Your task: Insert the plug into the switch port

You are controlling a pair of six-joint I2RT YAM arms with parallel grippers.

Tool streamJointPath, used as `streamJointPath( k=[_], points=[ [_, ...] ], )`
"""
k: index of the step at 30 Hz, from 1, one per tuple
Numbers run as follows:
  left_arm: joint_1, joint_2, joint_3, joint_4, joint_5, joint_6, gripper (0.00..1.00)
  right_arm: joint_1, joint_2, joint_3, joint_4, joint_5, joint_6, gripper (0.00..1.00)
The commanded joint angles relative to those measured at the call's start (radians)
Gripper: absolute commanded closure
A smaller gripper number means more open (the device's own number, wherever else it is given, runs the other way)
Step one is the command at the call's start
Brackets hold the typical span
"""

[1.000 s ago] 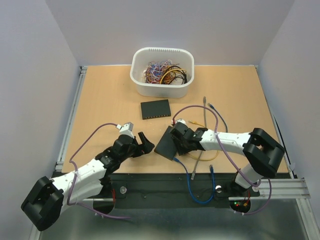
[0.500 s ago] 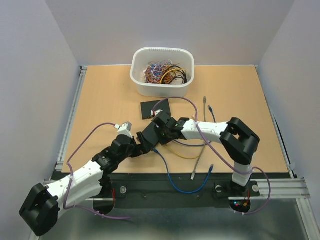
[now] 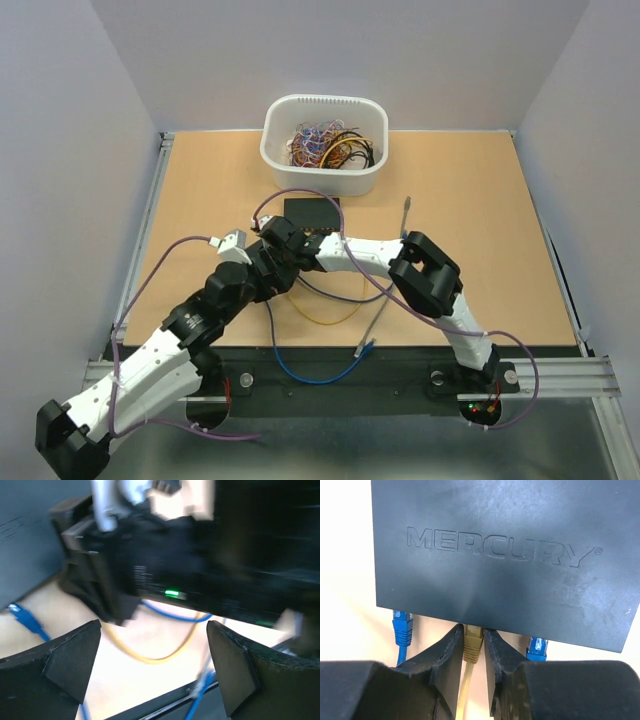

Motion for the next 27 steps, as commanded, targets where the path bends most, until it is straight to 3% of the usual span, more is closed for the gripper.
streamJointPath(
  k=[1, 7, 18, 22, 27],
  points=[
    [0.006, -0.110, 0.123, -0.121, -0.129, -0.029, 0.01, 0.011, 0.068, 0.145, 0.033, -0.064, -0.019, 0.72],
    [0.006, -0.172, 0.188, -0.194, -0.212, -0.031, 0.01, 0.017, 0.230, 0.408, 0.026, -0.100, -0.032, 0.70],
    [0.008, -0.158, 0.208, -0.207, -0.213, -0.020, 0.01, 0.017, 0.480, 0.849, 0.037, -0.004, -0.083, 0.53],
    [0.008, -0.153, 0.217, -0.210, -0.219, -0.018, 0.01, 0.009, 0.522, 0.923, 0.132, 0.008, -0.095, 0.45],
    [0.008, -0.147, 0.246, -0.245, -0.241, -0.006, 0.01, -0.009, 0.501, 0.845, 0.223, -0.022, -0.077, 0.42]
  ],
)
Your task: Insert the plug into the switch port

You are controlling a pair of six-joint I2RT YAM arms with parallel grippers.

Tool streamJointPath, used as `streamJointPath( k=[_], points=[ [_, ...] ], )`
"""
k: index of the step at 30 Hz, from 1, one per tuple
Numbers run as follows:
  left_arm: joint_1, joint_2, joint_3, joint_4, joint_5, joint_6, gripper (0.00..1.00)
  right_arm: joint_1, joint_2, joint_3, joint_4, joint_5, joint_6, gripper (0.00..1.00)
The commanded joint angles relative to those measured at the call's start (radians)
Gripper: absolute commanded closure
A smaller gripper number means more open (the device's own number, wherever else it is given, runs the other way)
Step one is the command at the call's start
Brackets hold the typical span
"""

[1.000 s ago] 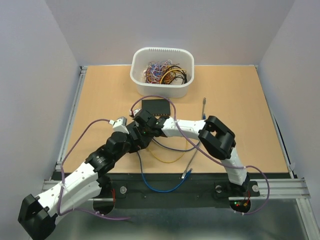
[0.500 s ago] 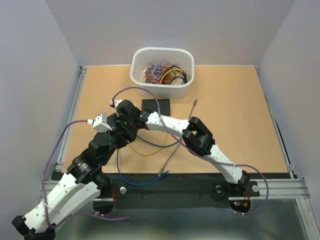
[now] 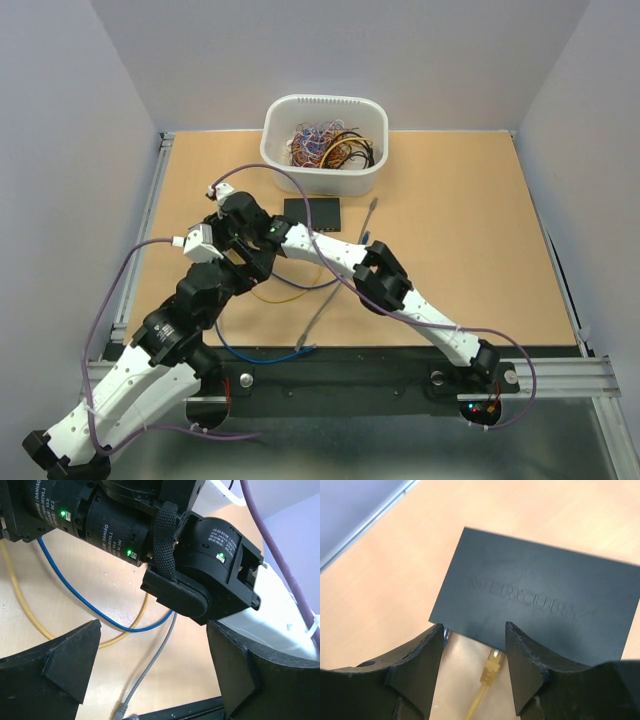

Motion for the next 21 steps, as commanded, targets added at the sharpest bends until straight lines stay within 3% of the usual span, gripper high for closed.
streamJointPath(
  k=[1, 5, 12, 17, 21],
  points=[
    [-0.002, 0.005, 0.072, -0.011, -0.044, 0.017, 0.01, -0.012, -0.051, -0.045, 0.138, 0.000, -0.020, 0.41],
    [-0.002, 0.003, 0.082, -0.010, -0.064, 0.021, 0.01, -0.012, -0.146, -0.238, 0.163, -0.040, -0.044, 0.39],
    [-0.001, 0.055, 0.096, 0.055, -0.075, 0.040, 0.01, -0.015, -0.473, -0.644, 0.273, 0.014, -0.064, 0.35],
    [0.002, 0.112, 0.125, 0.095, -0.095, 0.070, 0.01, -0.027, -0.600, -0.783, 0.298, 0.046, -0.053, 0.32],
    [0.010, 0.169, 0.122, 0.194, -0.092, 0.107, 0.01, -0.071, -0.694, -0.948, 0.298, 0.157, 0.002, 0.28]
  ],
)
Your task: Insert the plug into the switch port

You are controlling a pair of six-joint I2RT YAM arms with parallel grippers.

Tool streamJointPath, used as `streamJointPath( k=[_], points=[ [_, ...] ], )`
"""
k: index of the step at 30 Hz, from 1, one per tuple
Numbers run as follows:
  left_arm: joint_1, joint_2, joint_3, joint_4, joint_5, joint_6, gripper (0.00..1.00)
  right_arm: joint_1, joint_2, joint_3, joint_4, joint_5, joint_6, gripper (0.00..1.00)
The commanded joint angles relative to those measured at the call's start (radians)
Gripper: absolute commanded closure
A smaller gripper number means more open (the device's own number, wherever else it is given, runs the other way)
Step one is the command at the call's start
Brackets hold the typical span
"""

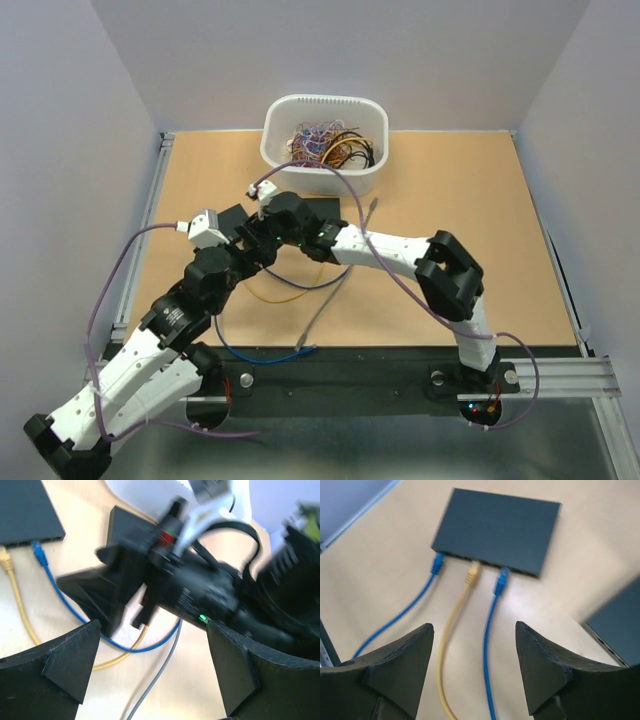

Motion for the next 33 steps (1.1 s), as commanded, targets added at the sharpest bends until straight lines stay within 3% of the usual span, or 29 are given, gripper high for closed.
streamJointPath(
  k=[1, 7, 15, 21, 28, 33],
  points=[
    [0.012, 0.057, 0.042, 0.161, -0.015, 0.060, 0.01, -0.063, -0.109, -0.149, 0.058, 0.111, 0.052, 0.28],
    [0.067, 0.308, 0.014, 0.406, 0.068, 0.095, 0.01, -0.198, -0.221, -0.345, 0.066, 0.201, 0.104, 0.28],
    [0.275, 0.640, 0.086, 0.610, 0.280, 0.166, 0.01, -0.300, -0.241, -0.384, 0.064, 0.229, 0.129, 0.27],
    [0.345, 0.853, 0.194, 0.641, 0.358, 0.210, 0.01, -0.356, -0.163, -0.345, 0.063, 0.160, 0.147, 0.27],
    [0.346, 1.090, 0.309, 0.646, 0.427, 0.223, 0.01, -0.366, -0.093, -0.313, 0.063, 0.129, 0.163, 0.27],
    [0.346, 1.175, 0.341, 0.650, 0.488, 0.201, 0.01, -0.366, -0.069, -0.292, 0.064, 0.108, 0.163, 0.27]
  ],
)
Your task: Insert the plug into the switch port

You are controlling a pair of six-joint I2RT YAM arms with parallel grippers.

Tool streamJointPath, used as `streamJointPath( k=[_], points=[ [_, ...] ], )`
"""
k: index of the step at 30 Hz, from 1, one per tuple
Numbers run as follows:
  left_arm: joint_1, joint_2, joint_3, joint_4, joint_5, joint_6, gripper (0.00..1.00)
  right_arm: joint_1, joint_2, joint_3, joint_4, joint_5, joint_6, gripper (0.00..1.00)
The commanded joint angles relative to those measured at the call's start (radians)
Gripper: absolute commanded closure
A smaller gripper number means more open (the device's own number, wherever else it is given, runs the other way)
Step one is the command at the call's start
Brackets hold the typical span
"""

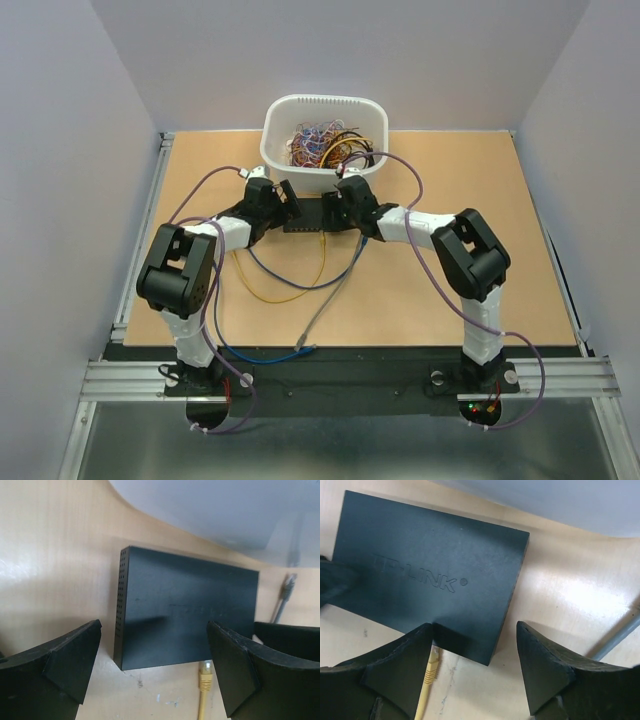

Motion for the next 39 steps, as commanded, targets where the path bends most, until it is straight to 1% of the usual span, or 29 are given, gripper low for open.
streamJointPath(
  k=[1, 5, 8, 11, 12, 16, 19, 21, 22, 24, 25, 30, 32, 33, 35, 37, 39],
  points=[
    [0.000, 0.017, 0.029, 0.037, 0.077, 0.002, 0.01, 0.000, 0.020, 0.060, 0.031, -0.031, 0.004, 0.27],
    [0.000, 0.011, 0.003, 0.045, 0.103, -0.017, 0.01, 0.000, 0.035, 0.073, 0.030, -0.053, -0.004, 0.28],
    [-0.007, -0.016, -0.047, 0.071, 0.143, -0.041, 0.02, 0.000, 0.042, 0.082, 0.031, -0.095, -0.013, 0.29],
    [-0.031, -0.070, -0.144, 0.103, 0.169, -0.063, 0.02, 0.000, 0.055, 0.090, 0.034, -0.124, -0.028, 0.30],
    [-0.037, -0.088, -0.168, 0.116, 0.183, -0.067, 0.02, 0.000, 0.063, 0.090, 0.036, -0.156, -0.028, 0.31],
    [-0.082, -0.206, -0.280, 0.123, 0.191, -0.093, 0.02, 0.003, 0.069, 0.074, 0.059, -0.207, -0.021, 0.32],
    [-0.123, -0.364, -0.369, 0.114, 0.177, -0.107, 0.02, 0.010, 0.077, 0.057, 0.083, -0.230, -0.021, 0.32],
    [-0.137, -0.425, -0.435, 0.103, 0.166, -0.116, 0.02, 0.015, 0.084, 0.057, 0.090, -0.248, -0.031, 0.32],
    [-0.143, -0.491, -0.455, 0.083, 0.154, -0.126, 0.02, 0.027, 0.092, 0.062, 0.091, -0.258, -0.033, 0.30],
    [-0.152, -0.557, -0.497, 0.030, 0.130, -0.130, 0.02, 0.050, 0.097, 0.068, 0.094, -0.265, -0.047, 0.29],
    [-0.152, -0.621, -0.520, 0.009, 0.116, -0.130, 0.02, 0.059, 0.098, 0.068, 0.094, -0.262, -0.056, 0.29],
    [-0.162, -0.809, -0.578, -0.087, 0.094, -0.135, 0.02, 0.104, 0.095, 0.059, 0.102, -0.259, -0.077, 0.29],
    [-0.163, -0.876, -0.577, -0.139, 0.046, -0.121, 0.02, 0.109, 0.103, 0.063, 0.110, -0.241, -0.080, 0.28],
    [-0.163, -0.889, -0.569, -0.174, 0.022, -0.112, 0.01, 0.109, 0.106, 0.070, 0.110, -0.232, -0.083, 0.28],
    [-0.163, -0.894, -0.531, -0.193, -0.020, -0.089, 0.01, 0.109, 0.104, 0.085, 0.111, -0.203, -0.100, 0.27],
    [-0.162, -0.872, -0.499, -0.195, -0.027, -0.077, 0.01, 0.110, 0.085, 0.088, 0.111, -0.170, -0.108, 0.24],
    [-0.158, -0.816, -0.439, -0.196, -0.030, -0.066, 0.01, 0.110, 0.021, 0.061, 0.113, -0.086, -0.110, 0.22]
  ],
)
